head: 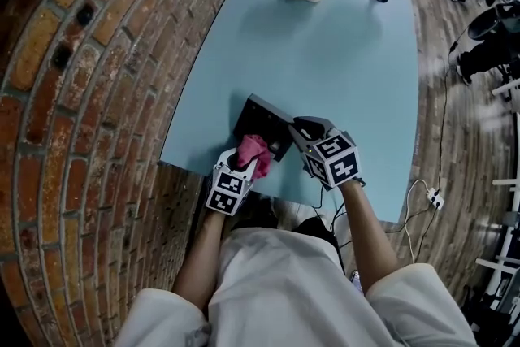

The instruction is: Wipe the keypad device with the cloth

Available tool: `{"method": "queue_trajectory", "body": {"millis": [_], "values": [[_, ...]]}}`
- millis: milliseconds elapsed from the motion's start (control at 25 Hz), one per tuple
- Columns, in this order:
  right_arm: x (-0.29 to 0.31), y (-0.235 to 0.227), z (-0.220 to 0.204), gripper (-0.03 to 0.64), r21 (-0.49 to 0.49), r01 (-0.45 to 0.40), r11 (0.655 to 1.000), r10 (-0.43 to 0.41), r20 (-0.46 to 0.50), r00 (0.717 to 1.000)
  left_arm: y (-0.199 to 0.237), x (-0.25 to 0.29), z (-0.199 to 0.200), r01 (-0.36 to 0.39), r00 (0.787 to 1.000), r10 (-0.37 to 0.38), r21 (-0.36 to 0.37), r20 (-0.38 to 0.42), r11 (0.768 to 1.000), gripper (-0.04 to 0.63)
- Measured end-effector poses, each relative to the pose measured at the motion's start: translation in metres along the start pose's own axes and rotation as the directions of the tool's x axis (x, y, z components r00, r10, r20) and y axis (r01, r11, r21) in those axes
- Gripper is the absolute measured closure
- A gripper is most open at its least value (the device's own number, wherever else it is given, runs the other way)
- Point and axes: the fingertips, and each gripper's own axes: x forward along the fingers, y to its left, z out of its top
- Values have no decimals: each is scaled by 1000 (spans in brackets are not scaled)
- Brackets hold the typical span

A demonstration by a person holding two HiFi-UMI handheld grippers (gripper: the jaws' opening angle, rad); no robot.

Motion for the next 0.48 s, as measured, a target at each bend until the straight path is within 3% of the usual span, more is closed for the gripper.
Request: {"method": "queue_trajectory", "body": {"millis": [120, 280, 480], "values": [[-1, -1, 0, 534, 18, 6, 1000, -6, 11, 1000, 0, 0, 0, 8, 1000, -8, -13, 11, 1000, 457], [-5, -5, 2, 532, 29, 11, 1000, -12, 28, 1000, 4, -20, 19, -13, 993, 18, -46, 113, 999, 457], [-12, -15, 1, 532, 31, -3, 1000, 1, 38, 999, 9, -47, 90, -56, 952, 75, -72, 295, 996, 457]]}}
